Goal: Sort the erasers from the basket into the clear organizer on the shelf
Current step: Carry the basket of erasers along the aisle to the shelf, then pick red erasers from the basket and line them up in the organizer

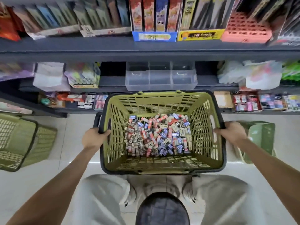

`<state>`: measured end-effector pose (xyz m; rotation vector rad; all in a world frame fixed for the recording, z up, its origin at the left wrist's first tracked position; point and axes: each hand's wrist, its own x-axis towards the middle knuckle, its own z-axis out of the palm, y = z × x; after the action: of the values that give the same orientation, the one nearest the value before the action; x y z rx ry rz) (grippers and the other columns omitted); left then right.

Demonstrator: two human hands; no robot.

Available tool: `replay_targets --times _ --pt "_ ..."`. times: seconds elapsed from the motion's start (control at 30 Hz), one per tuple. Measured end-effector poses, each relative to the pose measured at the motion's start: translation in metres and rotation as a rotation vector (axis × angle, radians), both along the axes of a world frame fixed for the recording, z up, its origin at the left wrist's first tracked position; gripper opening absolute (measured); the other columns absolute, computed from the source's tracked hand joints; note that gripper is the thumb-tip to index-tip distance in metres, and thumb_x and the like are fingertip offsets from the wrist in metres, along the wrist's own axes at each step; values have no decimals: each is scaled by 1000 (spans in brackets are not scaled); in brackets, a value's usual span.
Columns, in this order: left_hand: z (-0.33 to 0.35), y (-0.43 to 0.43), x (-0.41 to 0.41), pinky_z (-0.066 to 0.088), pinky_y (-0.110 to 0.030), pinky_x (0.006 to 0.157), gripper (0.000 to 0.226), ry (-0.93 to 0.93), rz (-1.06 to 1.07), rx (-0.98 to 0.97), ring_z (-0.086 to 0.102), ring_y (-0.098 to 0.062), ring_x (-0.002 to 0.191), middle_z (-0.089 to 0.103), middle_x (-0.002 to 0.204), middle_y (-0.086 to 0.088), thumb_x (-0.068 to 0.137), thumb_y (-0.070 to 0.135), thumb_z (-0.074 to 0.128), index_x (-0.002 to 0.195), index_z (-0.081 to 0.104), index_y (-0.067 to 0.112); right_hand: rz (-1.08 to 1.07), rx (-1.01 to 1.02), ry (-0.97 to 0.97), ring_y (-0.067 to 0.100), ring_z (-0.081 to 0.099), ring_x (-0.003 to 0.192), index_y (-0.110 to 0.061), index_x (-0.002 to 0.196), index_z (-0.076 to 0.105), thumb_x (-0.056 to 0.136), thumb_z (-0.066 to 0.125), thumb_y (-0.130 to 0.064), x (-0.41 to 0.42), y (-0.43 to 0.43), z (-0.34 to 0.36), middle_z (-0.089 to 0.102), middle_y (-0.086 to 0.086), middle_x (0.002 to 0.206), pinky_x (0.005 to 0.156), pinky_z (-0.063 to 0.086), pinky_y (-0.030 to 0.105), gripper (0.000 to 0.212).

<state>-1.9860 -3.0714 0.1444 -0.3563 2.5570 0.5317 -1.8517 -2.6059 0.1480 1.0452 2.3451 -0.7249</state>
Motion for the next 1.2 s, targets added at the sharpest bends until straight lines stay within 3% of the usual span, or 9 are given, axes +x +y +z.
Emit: replay_targets --times 0.27,0.4,0.47,0.57,0.67,0.73,0.97,1.07,1.2 --pt "-64 -1 -28 37 -25 47 38 -42 -143 -121 56 -19 57 59 58 -1 79 44 70 57 60 15 15 -72 -88 18 59 46 -7 60 64 71 78 -30 -5 10 -79 59 3 41 47 40 24 28" --pt "-80 -1 -40 30 -26 47 40 -52 -191 -166 49 -17 54 54 55 -3 72 36 76 51 53 12 60 -156 -87 23 57 43 2 65 64 68 79 -20 -17 21 -92 61 12 45 48 41 25 27" --pt "-80 3 -48 38 -28 53 29 -12 -261 -191 55 -22 61 61 67 -6 70 34 78 67 59 12 220 -86 -136 20 58 49 -5 65 66 72 77 -35 -28 25 -86 64 9 51 51 41 26 33" --pt "-81 23 -69 46 -43 75 59 359 -388 -215 58 -41 91 61 100 -22 68 34 81 113 53 8 428 371 10 22 59 63 -13 79 59 80 57 -61 -52 23 -82 56 0 58 53 39 26 48" --pt "-88 57 -87 42 -51 86 71 656 -567 -236 53 -48 102 56 112 -30 73 31 79 131 48 5 472 735 507 37 60 78 -5 101 55 83 62 -44 -73 4 -87 62 17 81 61 45 38 43" --pt "-100 77 -94 40 -52 91 65 708 -653 -223 50 -47 109 54 119 -29 79 32 74 133 49 5 541 828 666 40 57 82 -2 103 56 81 65 -36 -84 -10 -95 60 22 89 63 45 42 41" --pt "-127 86 -79 29 -57 107 66 806 -680 -274 40 -48 127 45 137 -31 85 33 67 141 42 8 609 860 591 41 47 109 -5 123 50 80 64 -25 -81 -29 -132 50 24 124 80 46 49 49" --pt "-124 77 -60 26 -57 108 66 787 -648 -283 33 -49 132 38 144 -29 86 32 65 144 40 13 630 857 523 43 33 128 -10 134 44 81 61 -23 -70 -34 -139 35 27 142 100 34 55 57" --pt "-123 55 -37 32 -57 104 69 738 -553 -279 29 -50 133 30 149 -27 87 31 63 147 33 13 635 929 438 42 23 135 -16 137 39 85 56 -29 -64 -41 -143 22 26 150 107 26 53 57"
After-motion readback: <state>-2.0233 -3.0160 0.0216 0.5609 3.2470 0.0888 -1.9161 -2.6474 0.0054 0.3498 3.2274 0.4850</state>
